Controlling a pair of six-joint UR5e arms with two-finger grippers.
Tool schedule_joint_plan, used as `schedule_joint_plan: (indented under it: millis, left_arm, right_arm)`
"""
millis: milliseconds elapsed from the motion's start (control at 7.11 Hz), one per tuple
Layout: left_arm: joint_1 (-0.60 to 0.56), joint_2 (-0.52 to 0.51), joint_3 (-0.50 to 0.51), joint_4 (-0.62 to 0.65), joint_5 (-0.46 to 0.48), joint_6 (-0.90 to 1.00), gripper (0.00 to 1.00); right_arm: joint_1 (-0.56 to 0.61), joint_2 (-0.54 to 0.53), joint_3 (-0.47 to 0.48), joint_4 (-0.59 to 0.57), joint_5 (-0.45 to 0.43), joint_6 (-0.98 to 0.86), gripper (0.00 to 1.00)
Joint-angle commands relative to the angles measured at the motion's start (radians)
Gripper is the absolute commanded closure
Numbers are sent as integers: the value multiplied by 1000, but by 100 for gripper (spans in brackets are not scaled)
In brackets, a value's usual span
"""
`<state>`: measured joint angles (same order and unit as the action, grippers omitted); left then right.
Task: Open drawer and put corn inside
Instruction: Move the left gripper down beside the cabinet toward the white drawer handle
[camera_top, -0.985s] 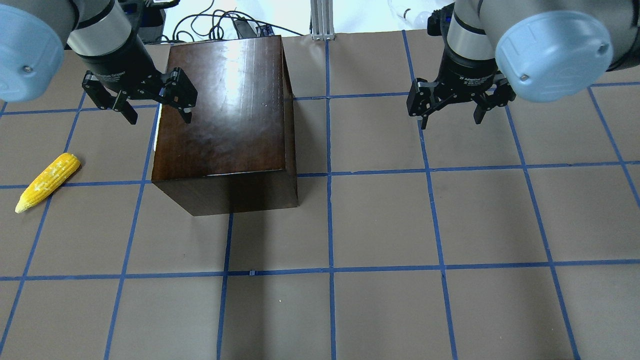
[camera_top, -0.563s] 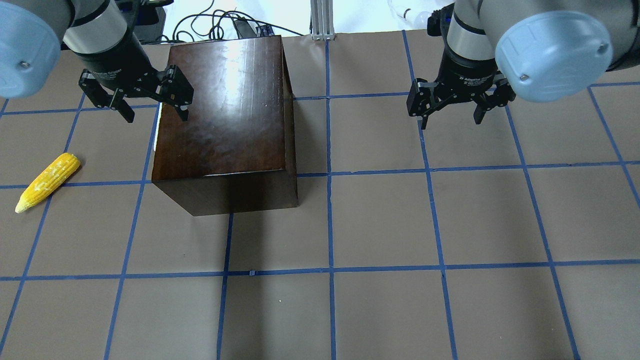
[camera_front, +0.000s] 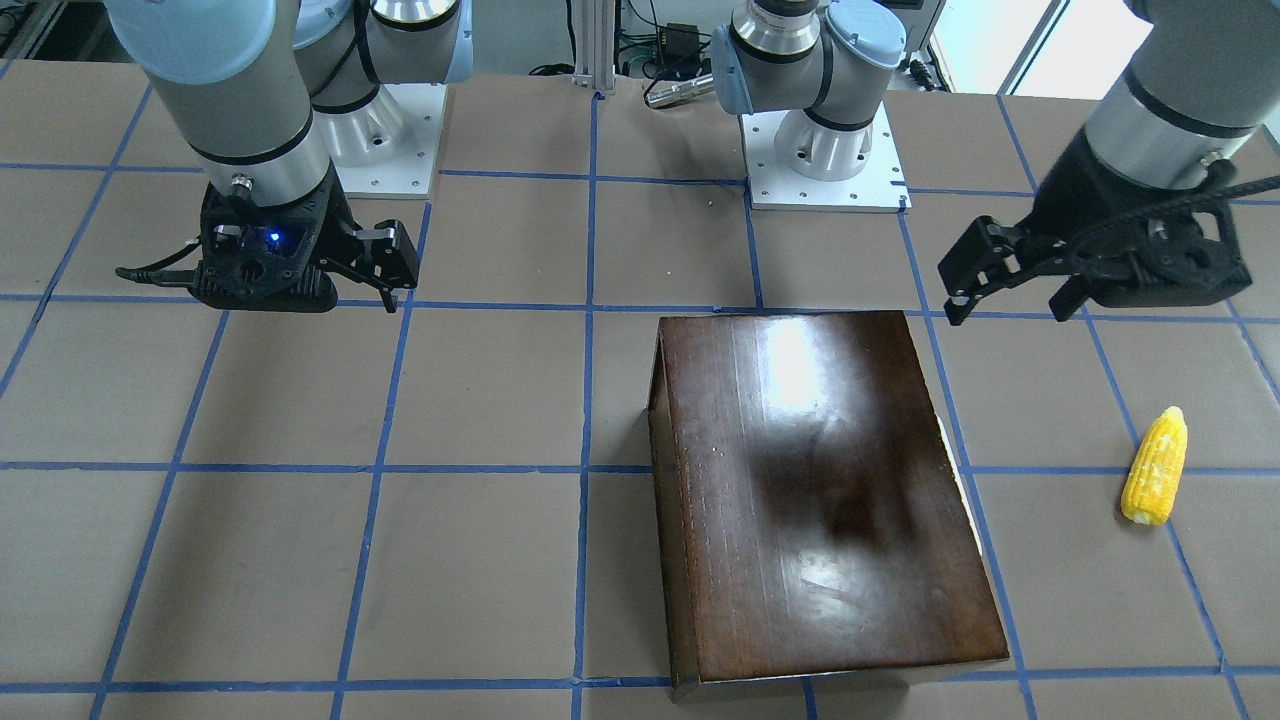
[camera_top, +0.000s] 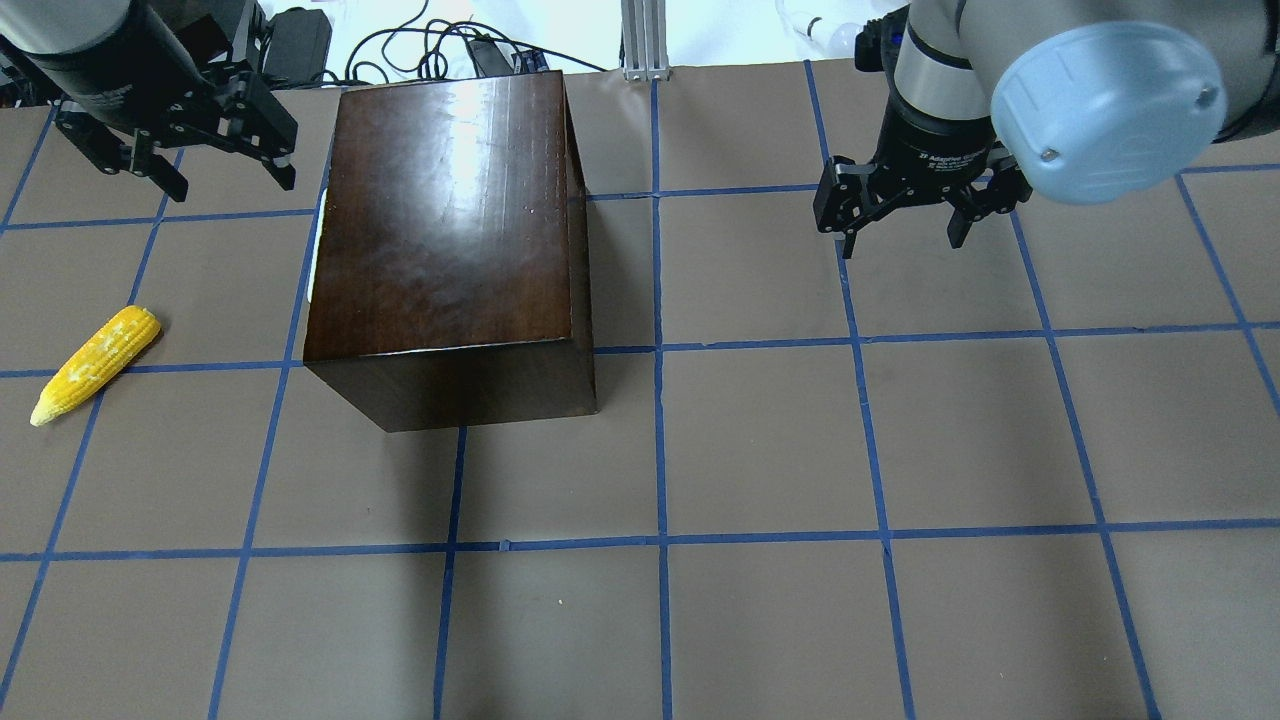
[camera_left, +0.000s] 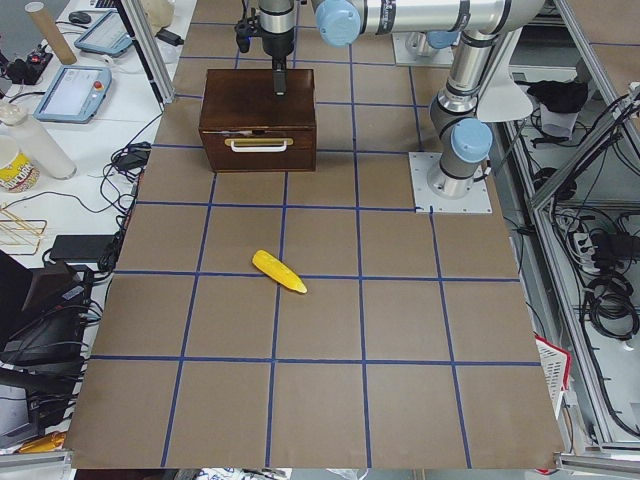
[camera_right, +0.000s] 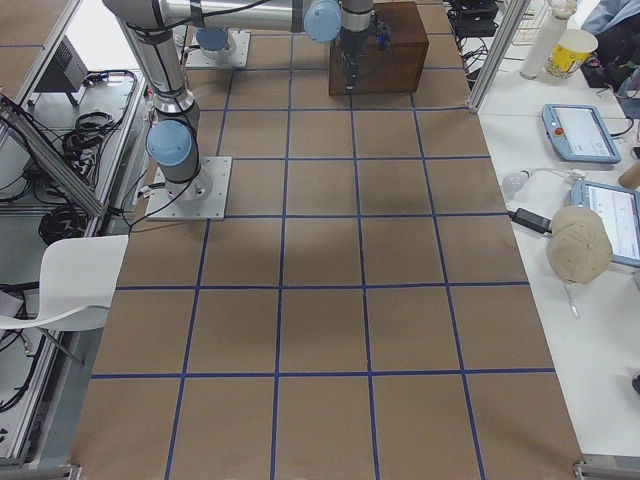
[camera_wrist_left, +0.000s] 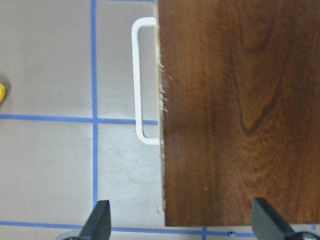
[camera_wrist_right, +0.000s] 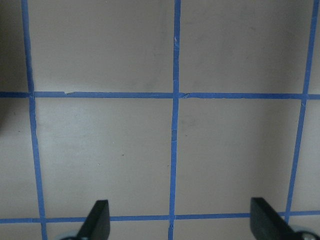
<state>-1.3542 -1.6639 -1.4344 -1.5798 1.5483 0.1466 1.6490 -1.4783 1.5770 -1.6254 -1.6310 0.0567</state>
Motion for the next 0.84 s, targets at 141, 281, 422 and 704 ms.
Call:
schedule_joint_plan:
  millis: [141, 281, 422, 704]
  left_arm:
    - [157, -88, 11, 88, -33, 199, 0]
    - [196, -127, 12, 90, -46, 284, 0]
    - [213, -172, 9, 136, -128, 300, 0]
    - [213, -238, -12, 184, -183, 300, 0]
  right_arm:
    - [0, 0, 0, -1, 0, 0, 0]
    - [0, 0, 0, 1, -1, 0, 0]
    - [0, 0, 0, 1, 0, 0, 0]
    - [0, 1, 0, 1, 0, 0, 0]
